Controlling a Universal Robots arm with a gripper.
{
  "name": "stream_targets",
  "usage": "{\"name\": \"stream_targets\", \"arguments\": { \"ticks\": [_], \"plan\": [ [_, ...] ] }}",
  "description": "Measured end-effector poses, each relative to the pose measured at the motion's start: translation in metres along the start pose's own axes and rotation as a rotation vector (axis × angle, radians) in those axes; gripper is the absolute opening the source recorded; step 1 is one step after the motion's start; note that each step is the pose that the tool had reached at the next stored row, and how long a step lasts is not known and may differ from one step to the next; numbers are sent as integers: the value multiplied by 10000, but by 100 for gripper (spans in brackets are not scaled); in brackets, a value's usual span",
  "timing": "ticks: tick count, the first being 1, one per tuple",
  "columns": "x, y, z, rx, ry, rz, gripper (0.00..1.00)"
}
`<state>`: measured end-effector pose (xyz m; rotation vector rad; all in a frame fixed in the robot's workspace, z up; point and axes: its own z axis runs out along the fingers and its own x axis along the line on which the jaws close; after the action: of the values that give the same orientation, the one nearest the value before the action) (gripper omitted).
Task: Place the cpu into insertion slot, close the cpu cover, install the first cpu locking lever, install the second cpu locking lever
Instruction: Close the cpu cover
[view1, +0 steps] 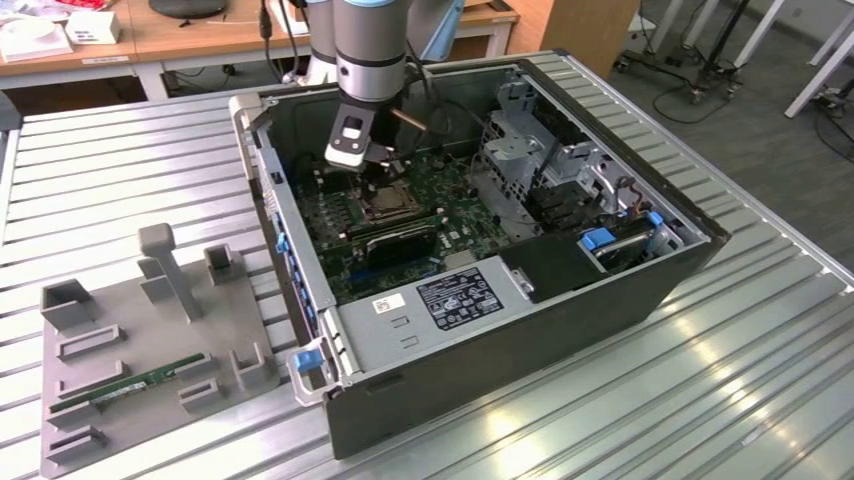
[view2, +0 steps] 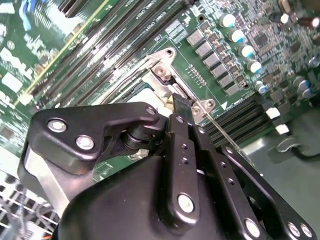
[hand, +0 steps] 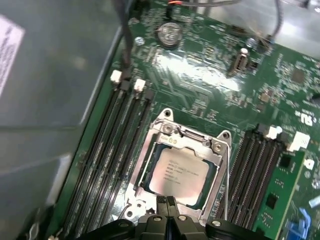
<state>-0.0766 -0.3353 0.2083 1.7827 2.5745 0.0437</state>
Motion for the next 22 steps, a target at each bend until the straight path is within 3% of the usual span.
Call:
{"name": "stream_targets", "arguments": {
  "ticks": [18, 19, 22],
  "plan": [
    [0, 0, 0, 26, 93, -3262, 11],
    [0, 0, 0, 28, 104, -3639, 11],
    [0, 0, 0, 33, 120, -4183, 11]
  ]
}}
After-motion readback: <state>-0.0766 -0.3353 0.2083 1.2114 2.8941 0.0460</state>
